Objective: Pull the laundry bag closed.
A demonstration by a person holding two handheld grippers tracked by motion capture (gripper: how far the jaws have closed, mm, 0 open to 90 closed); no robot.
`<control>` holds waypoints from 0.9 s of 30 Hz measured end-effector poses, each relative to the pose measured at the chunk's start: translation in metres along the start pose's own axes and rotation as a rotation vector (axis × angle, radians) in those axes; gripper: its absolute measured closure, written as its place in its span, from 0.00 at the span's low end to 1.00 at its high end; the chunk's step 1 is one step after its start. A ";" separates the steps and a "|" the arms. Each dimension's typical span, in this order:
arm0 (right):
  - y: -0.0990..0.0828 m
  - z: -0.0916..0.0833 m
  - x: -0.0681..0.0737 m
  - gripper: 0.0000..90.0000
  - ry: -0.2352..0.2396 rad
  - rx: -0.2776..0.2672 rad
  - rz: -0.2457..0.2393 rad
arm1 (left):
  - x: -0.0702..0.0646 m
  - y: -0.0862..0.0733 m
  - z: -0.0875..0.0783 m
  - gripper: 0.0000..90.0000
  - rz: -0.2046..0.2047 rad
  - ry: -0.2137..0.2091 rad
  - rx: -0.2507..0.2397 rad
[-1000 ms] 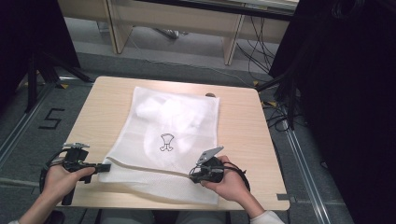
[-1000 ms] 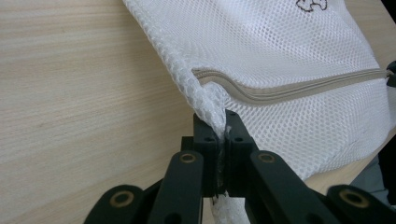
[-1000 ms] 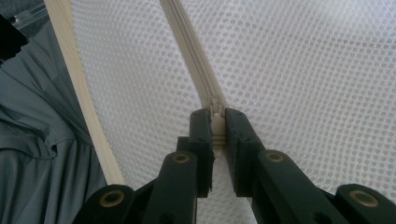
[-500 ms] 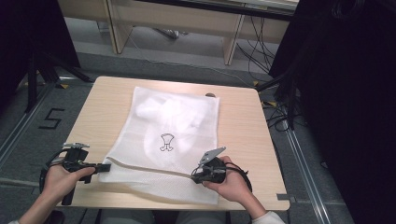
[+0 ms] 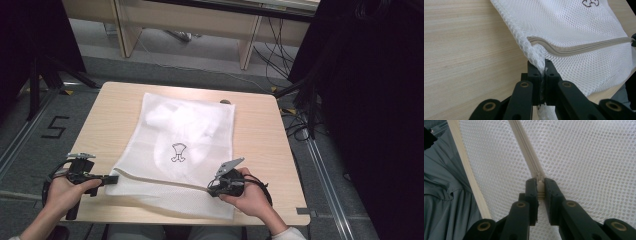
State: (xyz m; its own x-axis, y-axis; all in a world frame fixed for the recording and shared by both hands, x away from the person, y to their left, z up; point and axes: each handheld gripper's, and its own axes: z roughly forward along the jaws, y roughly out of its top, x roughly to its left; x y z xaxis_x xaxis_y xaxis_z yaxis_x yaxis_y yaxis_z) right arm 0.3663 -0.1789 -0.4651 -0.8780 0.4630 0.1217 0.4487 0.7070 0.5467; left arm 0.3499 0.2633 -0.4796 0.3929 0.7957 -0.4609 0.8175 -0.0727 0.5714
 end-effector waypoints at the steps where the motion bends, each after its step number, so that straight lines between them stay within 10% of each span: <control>1: 0.000 0.000 0.000 0.92 -0.001 0.003 -0.004 | 0.000 0.000 0.000 0.95 0.001 0.001 0.000; 27: -0.007 -0.006 -0.003 0.92 -0.010 0.004 0.008 | 0.000 0.000 -0.001 0.95 -0.002 0.004 -0.003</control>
State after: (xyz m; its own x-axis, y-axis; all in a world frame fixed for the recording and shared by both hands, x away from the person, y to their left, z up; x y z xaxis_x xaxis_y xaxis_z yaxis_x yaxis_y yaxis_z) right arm 0.3648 -0.1889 -0.4641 -0.8727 0.4737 0.1180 0.4562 0.7053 0.5427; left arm 0.3500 0.2639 -0.4794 0.3901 0.7980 -0.4593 0.8170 -0.0699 0.5723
